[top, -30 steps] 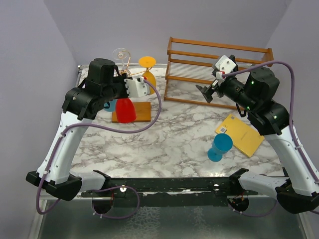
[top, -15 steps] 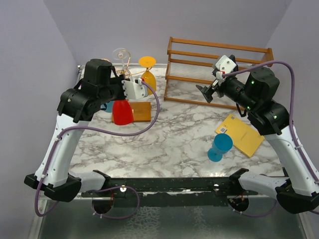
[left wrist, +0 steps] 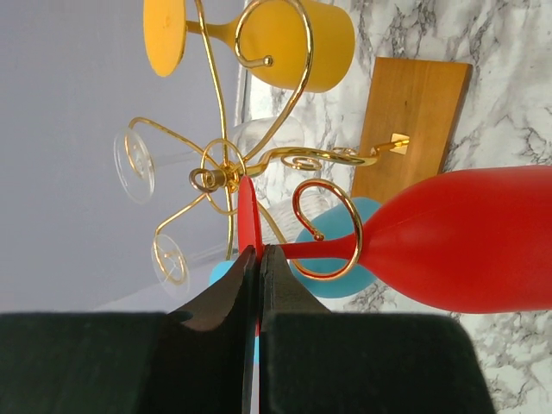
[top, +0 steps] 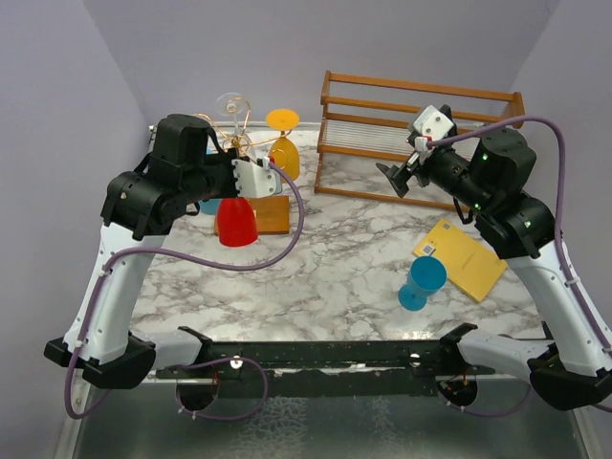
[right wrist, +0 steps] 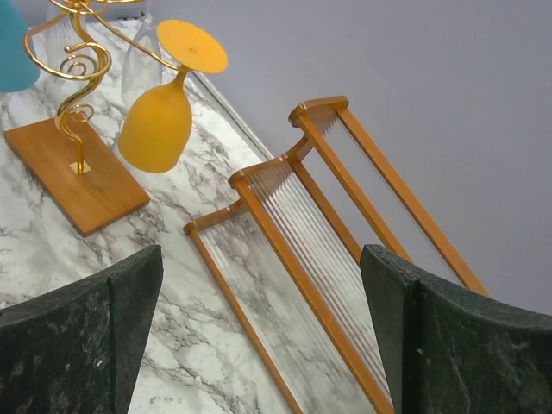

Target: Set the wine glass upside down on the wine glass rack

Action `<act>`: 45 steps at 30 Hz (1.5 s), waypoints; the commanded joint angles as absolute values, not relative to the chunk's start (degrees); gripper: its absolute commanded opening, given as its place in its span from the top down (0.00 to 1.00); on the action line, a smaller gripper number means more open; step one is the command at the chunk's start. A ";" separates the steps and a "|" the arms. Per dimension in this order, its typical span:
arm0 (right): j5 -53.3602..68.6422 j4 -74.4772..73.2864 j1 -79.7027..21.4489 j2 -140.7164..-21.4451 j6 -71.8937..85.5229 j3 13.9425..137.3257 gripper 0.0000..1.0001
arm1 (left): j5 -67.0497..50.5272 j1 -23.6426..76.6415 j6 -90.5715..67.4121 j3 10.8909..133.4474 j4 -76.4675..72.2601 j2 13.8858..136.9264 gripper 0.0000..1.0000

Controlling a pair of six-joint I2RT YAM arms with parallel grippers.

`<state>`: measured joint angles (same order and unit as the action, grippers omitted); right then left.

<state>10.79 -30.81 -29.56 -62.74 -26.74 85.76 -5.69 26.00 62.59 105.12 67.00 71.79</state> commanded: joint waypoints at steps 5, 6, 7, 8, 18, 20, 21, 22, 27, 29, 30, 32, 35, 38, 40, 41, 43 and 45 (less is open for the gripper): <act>13.23 -30.67 -28.61 -62.70 -26.56 85.63 0.03 | -12.10 26.19 63.52 106.37 67.21 70.39 0.99; 13.34 -30.67 -28.53 -62.63 -26.54 85.56 0.03 | -12.20 26.18 63.46 105.94 66.75 70.55 0.99; 13.43 -30.72 -28.44 -62.54 -26.54 85.52 0.03 | -12.34 26.19 63.47 105.58 66.42 70.65 0.99; 13.51 -30.65 -28.35 -62.43 -26.55 85.40 0.03 | -12.51 26.17 63.41 105.18 66.04 70.70 0.99; 14.77 -30.32 -27.09 -60.85 -26.23 84.39 0.01 | -13.30 26.19 63.31 102.26 64.00 70.93 0.97; 15.06 -30.32 -26.82 -60.74 -26.17 84.30 0.01 | -13.59 26.19 63.28 101.94 63.91 70.85 0.97; 15.22 -30.32 -26.69 -60.59 -26.09 84.22 0.00 | -13.74 26.19 63.33 101.76 63.94 70.77 0.97; 15.33 -30.31 -26.59 -60.52 -26.08 84.20 0.00 | -13.84 26.19 63.29 101.59 63.92 70.71 0.96; 15.73 -30.25 -26.06 -60.34 -25.98 83.89 0.00 | -13.78 26.20 63.45 100.34 63.91 70.45 0.95; 15.73 -30.08 -25.84 -60.30 -26.03 83.69 0.00 | -13.79 26.19 63.52 99.79 63.94 70.28 0.94; 15.66 -29.94 -25.72 -60.22 -26.11 83.49 0.00 | -13.84 26.19 63.54 99.57 63.98 70.23 0.94; 13.46 -28.54 -25.50 -60.07 -26.97 81.81 0.00 | -14.38 26.19 63.87 98.41 64.41 69.87 0.92; 12.44 -27.91 -25.44 -59.99 -27.41 80.67 0.00 | -14.97 26.19 64.12 97.94 64.95 69.62 0.89; 12.39 -27.80 -25.32 -59.86 -27.42 80.33 0.00 | -15.52 26.25 64.45 97.57 65.59 69.46 0.86; 12.39 -27.81 -25.17 -59.85 -27.42 80.40 0.00 | -15.79 26.19 64.66 97.29 65.72 69.37 0.84; 12.39 -27.86 -25.15 -59.84 -27.42 80.42 0.00 | -15.94 26.19 64.68 97.29 65.74 69.35 0.83; 12.39 -27.86 -25.07 -59.90 -27.55 80.33 0.00 | -16.19 26.19 64.78 97.29 65.92 69.35 0.81; 12.24 -27.87 -24.96 -59.79 -27.77 80.05 0.00 | -16.50 26.20 64.85 97.29 66.01 69.35 0.79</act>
